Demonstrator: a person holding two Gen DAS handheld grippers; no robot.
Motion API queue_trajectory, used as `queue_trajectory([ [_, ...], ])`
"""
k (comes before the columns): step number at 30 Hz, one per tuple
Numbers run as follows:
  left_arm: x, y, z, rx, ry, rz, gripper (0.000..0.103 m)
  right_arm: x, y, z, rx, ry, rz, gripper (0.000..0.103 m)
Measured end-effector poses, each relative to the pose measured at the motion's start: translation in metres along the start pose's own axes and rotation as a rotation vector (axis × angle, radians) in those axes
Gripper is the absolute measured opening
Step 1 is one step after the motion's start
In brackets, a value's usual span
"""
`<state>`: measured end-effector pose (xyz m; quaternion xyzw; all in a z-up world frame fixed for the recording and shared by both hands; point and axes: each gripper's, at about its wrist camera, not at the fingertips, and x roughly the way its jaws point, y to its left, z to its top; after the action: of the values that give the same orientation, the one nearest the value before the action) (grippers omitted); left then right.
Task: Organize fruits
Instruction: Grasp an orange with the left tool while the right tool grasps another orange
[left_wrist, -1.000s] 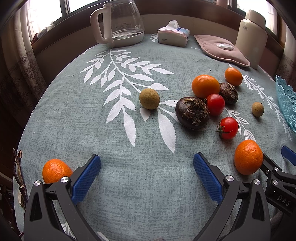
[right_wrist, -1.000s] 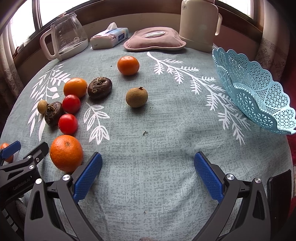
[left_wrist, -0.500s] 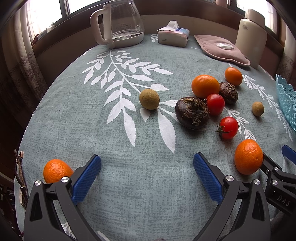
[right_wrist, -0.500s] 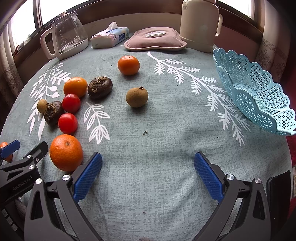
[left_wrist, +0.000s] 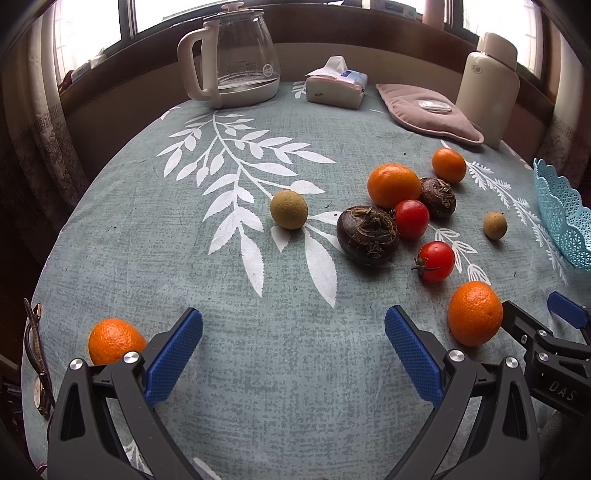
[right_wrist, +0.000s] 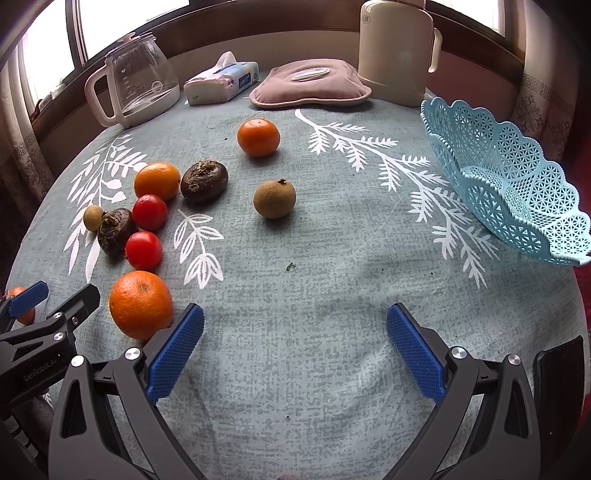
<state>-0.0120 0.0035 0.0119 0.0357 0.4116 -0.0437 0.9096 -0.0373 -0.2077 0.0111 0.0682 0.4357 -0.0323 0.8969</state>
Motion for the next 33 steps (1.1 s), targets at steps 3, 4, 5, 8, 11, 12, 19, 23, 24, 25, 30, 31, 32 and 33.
queue_trajectory([
  [3,-0.008,-0.001,0.001,0.012,-0.037,0.000,0.098,-0.010,0.000,-0.001,0.003,-0.043,0.029,0.101],
  [4,-0.010,-0.002,0.001,0.018,-0.046,0.005,0.098,-0.014,0.000,-0.002,0.002,-0.058,0.039,0.101],
  [5,-0.013,-0.003,0.002,0.024,-0.053,0.012,0.098,-0.017,0.001,-0.002,0.003,-0.072,0.050,0.101],
  [8,-0.019,-0.006,0.003,0.047,-0.077,0.022,0.098,-0.024,0.002,-0.003,0.002,-0.105,0.074,0.101],
  [11,-0.024,-0.005,0.004,0.052,-0.094,0.034,0.098,-0.028,0.001,-0.003,0.013,-0.116,0.092,0.101],
  [12,-0.026,-0.003,0.003,0.047,-0.097,0.034,0.098,-0.029,0.001,-0.002,0.021,-0.116,0.101,0.101],
  [19,-0.044,0.014,0.002,0.038,-0.122,0.036,0.098,-0.033,0.008,-0.001,0.038,-0.108,0.147,0.101],
  [23,-0.058,0.035,-0.004,0.045,-0.135,0.030,0.098,-0.036,0.019,0.000,0.024,-0.106,0.173,0.101],
  [24,-0.059,0.042,-0.006,0.037,-0.126,0.028,0.098,-0.036,0.022,0.000,0.020,-0.105,0.180,0.101],
  [25,-0.060,0.050,-0.008,0.025,-0.118,0.023,0.098,-0.036,0.024,0.000,0.015,-0.102,0.187,0.101],
  [30,-0.064,0.080,-0.013,-0.011,-0.103,0.009,0.098,-0.032,0.035,-0.004,-0.009,-0.084,0.206,0.101],
  [31,-0.063,0.083,-0.014,-0.003,-0.099,0.011,0.098,-0.031,0.036,-0.004,-0.012,-0.081,0.206,0.101],
  [32,-0.062,0.085,-0.014,0.005,-0.096,0.015,0.098,-0.030,0.036,-0.004,-0.014,-0.079,0.206,0.101],
  [33,-0.060,0.086,-0.015,0.013,-0.091,0.017,0.096,-0.030,0.036,-0.004,-0.013,-0.078,0.208,0.101],
])
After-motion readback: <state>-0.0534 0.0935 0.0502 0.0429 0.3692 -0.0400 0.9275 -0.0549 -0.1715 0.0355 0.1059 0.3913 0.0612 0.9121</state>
